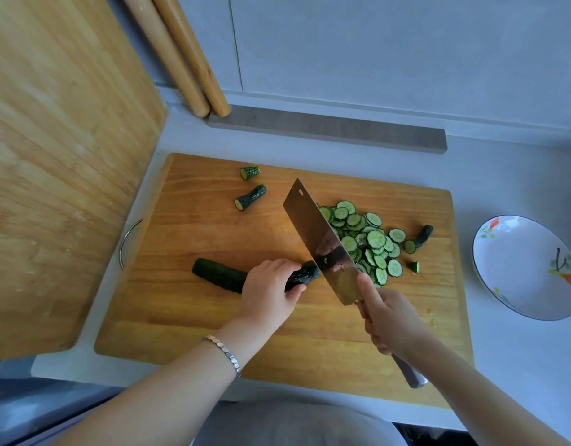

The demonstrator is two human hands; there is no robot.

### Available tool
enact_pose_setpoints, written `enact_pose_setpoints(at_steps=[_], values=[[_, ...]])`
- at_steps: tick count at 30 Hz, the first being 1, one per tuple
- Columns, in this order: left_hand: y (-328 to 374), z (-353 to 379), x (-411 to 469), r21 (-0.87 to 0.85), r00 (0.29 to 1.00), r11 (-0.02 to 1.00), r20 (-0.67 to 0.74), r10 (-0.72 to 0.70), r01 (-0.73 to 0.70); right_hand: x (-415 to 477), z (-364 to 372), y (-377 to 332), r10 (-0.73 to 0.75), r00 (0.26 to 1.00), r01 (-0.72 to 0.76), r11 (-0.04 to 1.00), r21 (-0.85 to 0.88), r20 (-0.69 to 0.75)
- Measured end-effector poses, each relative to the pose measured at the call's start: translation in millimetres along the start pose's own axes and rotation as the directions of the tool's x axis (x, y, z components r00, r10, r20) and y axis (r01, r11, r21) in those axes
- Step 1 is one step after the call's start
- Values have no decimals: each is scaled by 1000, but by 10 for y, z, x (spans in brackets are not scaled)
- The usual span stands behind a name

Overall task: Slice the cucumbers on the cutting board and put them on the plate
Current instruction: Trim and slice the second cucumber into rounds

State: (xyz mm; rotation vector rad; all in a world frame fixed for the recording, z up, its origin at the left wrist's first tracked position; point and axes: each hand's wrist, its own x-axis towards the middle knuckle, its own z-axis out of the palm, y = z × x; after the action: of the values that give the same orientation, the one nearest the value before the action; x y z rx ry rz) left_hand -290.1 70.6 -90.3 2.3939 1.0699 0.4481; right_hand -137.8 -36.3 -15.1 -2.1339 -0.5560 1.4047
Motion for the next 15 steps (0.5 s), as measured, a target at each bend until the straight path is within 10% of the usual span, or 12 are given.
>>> enact_pose_setpoints(at_steps=[15], values=[[2, -12, 14, -9, 1000, 1000, -13, 19, -19, 58, 27, -62, 53, 999, -52, 991, -124, 2]])
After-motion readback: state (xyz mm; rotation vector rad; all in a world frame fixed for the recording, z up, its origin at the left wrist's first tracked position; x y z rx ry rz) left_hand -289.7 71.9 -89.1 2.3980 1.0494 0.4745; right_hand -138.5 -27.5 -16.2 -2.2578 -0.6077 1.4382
